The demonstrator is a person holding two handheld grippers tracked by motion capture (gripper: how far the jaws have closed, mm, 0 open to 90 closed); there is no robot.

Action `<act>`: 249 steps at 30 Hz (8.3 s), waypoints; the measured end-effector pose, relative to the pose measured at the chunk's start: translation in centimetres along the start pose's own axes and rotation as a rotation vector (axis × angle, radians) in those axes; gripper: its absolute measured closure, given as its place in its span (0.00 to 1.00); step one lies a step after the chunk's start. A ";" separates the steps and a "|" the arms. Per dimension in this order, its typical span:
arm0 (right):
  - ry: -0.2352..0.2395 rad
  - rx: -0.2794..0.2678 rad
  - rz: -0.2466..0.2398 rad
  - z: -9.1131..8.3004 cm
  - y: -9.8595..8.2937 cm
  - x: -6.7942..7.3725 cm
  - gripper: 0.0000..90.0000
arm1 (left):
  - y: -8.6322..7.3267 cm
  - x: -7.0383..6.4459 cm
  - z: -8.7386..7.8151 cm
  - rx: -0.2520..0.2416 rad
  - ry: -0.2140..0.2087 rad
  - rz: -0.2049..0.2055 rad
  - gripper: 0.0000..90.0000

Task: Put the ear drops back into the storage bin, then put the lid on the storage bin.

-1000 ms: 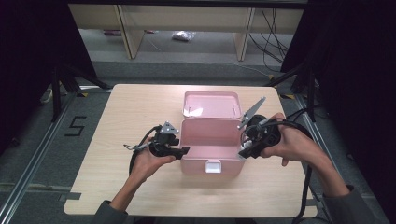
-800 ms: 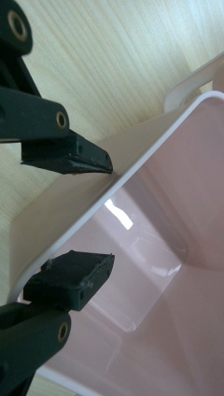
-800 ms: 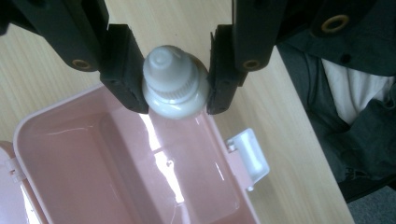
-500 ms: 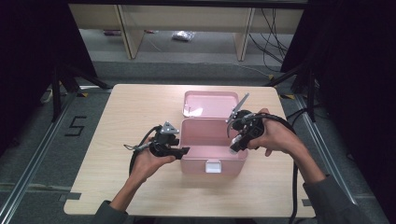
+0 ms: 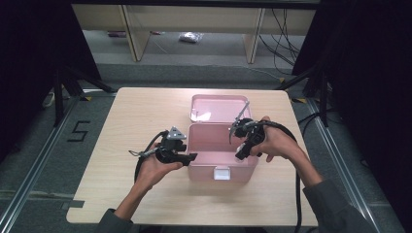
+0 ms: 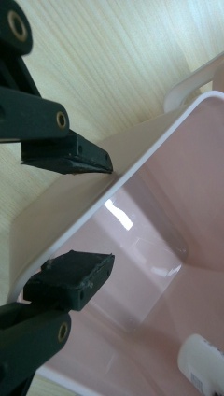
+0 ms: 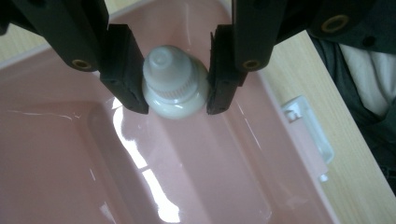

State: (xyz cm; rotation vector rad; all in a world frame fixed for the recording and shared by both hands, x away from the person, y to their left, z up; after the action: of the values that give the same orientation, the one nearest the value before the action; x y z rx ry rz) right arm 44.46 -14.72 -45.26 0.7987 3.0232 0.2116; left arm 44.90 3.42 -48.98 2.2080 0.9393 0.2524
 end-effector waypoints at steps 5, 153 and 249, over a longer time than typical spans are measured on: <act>0.000 0.017 -0.001 0.9 0.2 -0.3 0.67 | 0.0 0.0 0.0 -0.001 -0.002 0.005 0.54; -0.104 -0.425 0.363 -2.0 -1.2 -7.8 0.35 | -0.6 -1.7 -0.9 -0.003 0.007 -0.004 0.43; -0.218 -0.485 0.641 2.3 4.1 -19.2 0.58 | 5.4 4.2 3.3 0.087 0.048 0.146 0.84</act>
State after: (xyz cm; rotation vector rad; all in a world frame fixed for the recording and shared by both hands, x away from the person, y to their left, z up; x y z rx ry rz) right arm 63.28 -20.36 -47.53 1.5551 2.2671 0.7584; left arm 52.31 1.91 -48.08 2.3638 0.8291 0.3400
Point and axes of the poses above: each handheld gripper's, and its own axes: z roughly forward along the jaws, y roughly out of its top, x roughly to its left, the point moved 10 cm from there along z, roughly forward along the jaws, and after that the axes turned 5 degrees about x, right-handed, at the moved point
